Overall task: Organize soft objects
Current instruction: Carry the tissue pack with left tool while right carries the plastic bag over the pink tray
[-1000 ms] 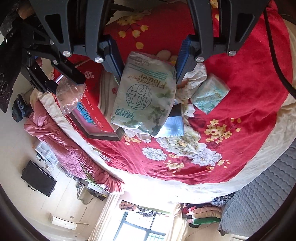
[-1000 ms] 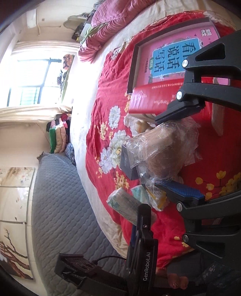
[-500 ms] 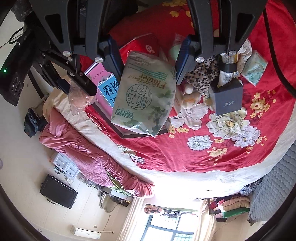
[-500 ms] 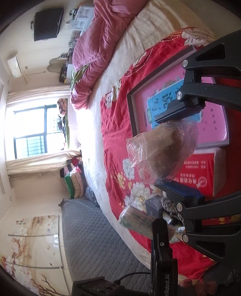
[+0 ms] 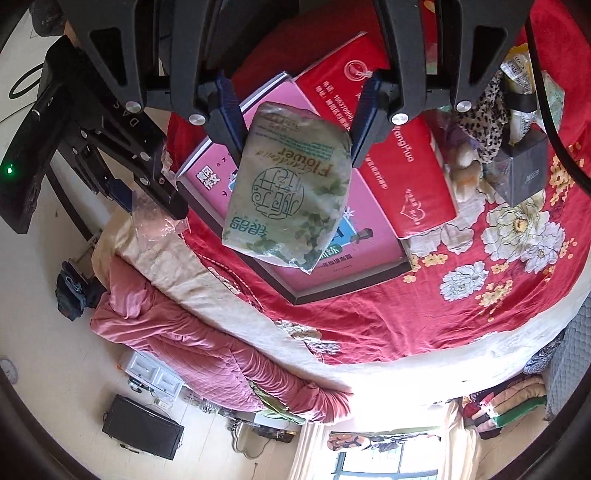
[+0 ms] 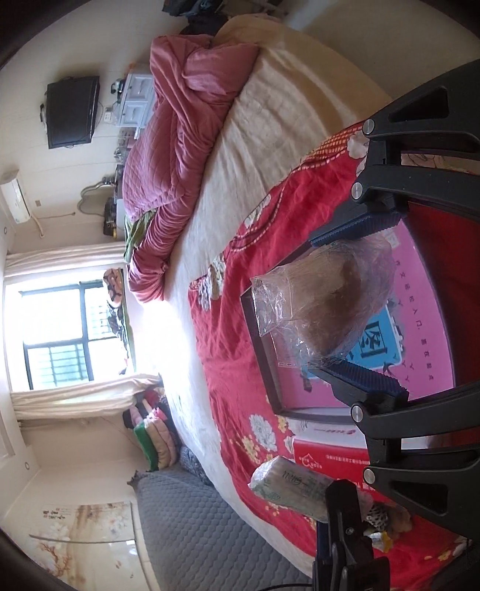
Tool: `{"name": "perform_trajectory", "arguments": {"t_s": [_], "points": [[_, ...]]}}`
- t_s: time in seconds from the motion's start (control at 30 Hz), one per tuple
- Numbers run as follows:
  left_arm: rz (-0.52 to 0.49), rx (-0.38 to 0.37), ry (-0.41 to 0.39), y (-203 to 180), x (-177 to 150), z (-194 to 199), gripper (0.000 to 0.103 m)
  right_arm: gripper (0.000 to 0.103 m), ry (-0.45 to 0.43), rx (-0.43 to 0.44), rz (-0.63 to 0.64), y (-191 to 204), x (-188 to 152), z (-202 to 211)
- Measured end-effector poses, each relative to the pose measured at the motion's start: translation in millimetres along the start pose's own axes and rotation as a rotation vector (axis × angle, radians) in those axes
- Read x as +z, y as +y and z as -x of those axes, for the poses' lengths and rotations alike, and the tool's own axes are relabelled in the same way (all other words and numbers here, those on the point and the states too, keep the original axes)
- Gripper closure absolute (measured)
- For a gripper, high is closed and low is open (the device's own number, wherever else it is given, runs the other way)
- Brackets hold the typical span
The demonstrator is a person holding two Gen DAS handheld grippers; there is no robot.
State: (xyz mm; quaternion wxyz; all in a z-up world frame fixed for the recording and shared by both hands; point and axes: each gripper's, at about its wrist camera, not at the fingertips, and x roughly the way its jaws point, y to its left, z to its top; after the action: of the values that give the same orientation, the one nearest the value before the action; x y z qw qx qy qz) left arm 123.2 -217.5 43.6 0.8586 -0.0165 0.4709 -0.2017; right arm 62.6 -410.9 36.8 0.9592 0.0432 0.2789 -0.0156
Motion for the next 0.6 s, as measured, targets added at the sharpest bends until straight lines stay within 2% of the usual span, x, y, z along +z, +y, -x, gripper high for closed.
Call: {"name": "perform_trajectory", "arguments": {"t_s": [0.23,0.43,0.6], "points": [[-0.021,-0.011,0.096,-19.5,8.1,-39.2,0.05,0.04,0.052,-0.013,-0.037,-22.8,-1.9,-16.2],[-0.049,0.016,0.183,-29.0,3.6,-66.6,0.05,0.04,0.092,0.005,-0.078,-37.9,-5.6,-28.8],[-0.092,0.049,0.238,-33.7,4.5,-79.6,0.05,0.04,0.147,0.027,-0.062,-39.5,-9.3,-44.4]]}}
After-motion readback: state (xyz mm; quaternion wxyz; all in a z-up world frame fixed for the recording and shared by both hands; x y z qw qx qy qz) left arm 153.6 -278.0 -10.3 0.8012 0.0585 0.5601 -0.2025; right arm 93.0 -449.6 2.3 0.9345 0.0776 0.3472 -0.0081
